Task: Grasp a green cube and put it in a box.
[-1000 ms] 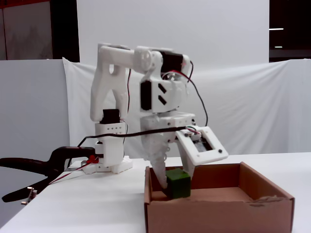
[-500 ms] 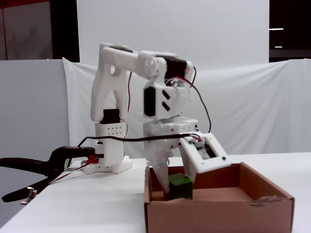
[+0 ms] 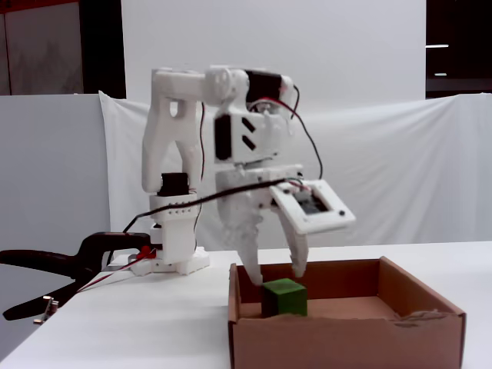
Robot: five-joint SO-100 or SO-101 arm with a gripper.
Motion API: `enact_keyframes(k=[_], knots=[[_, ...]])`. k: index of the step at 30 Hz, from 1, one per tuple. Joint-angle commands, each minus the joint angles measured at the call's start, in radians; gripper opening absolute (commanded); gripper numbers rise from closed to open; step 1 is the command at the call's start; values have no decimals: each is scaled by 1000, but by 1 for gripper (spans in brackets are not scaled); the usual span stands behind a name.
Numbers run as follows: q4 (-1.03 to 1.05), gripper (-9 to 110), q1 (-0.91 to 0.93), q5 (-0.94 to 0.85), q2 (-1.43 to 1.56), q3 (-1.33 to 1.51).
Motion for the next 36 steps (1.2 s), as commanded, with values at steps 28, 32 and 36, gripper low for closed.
enact_keyframes(k=[28,32,36], knots=[[160,21,666,78,1347,1077],[89,21,640,161,1548,1275],[72,21,637,213,1695,1382]])
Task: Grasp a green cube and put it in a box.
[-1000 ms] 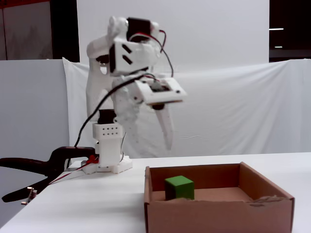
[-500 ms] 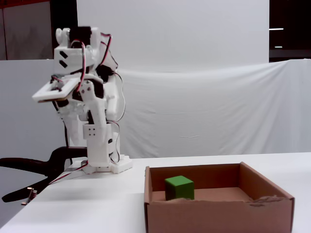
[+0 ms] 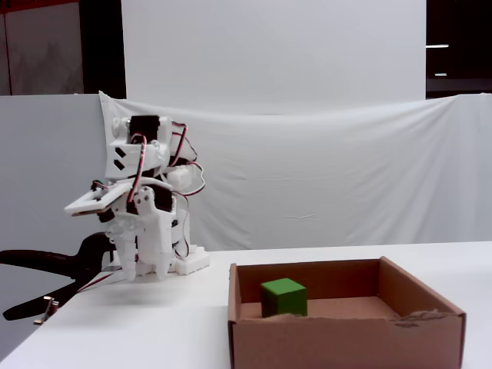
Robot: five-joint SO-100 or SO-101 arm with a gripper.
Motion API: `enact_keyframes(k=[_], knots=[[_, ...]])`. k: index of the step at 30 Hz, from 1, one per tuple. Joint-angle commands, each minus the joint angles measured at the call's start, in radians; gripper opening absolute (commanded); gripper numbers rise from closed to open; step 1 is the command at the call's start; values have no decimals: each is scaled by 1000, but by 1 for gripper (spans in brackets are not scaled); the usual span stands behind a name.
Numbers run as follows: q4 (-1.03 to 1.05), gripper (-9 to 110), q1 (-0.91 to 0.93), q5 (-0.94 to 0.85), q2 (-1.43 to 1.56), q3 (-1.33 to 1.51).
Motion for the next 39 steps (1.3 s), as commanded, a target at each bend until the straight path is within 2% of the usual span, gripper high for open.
enact_keyframes(k=[1,39], knots=[[2,21,-3,55,92,35],[2,21,-3,74,92,37]])
